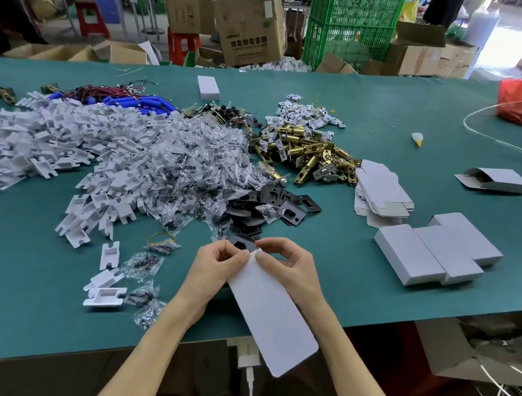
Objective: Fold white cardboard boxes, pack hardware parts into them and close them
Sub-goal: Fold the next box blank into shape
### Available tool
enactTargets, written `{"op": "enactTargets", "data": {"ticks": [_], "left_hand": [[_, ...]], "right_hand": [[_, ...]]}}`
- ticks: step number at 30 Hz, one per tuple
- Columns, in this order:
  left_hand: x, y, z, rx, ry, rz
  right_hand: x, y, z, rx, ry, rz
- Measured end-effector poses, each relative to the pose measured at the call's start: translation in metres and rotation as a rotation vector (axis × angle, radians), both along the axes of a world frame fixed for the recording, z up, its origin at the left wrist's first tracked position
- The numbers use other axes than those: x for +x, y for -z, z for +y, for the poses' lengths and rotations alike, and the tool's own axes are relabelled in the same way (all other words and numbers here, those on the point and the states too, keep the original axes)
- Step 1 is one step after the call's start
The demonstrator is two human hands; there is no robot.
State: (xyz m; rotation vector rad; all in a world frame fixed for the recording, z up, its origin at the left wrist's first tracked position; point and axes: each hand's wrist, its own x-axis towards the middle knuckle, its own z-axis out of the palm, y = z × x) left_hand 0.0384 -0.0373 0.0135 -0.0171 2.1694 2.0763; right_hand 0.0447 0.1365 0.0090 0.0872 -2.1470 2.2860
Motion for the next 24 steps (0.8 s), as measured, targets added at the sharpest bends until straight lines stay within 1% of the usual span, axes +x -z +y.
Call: {"op": "enactTargets", "data": {"ticks": [4, 10, 13, 17, 24], "left_hand": [[0.0001, 0.003, -0.0001, -0.008, -0.006, 0.035], [0.0038, -0.0026, 0.0021, 0.004, 0.079, 0.105], [0.0048, -0.0039, 0.0043, 0.022, 0.052, 0.097], [0.0054, -0.0033, 0.0049, 0.027, 0.016, 0.079], [0.0046, -0.0029, 0.0066, 0.022, 0.028, 0.071]], "right_hand": [[-0.0013, 0.0019, 0.0009, 0.007, 0.006, 0.015], [-0.0051, 0.0057, 0.0017, 0.026, -0.027, 0.024], [-0.0058, 0.0052, 0.0021, 0.022, -0.081, 0.032], [-0.004, 0.003, 0.0031, -0.006, -0.176, -0.019], [-0.0046, 0.0026, 0.0048, -0.019, -0.098, -0.004]]}}
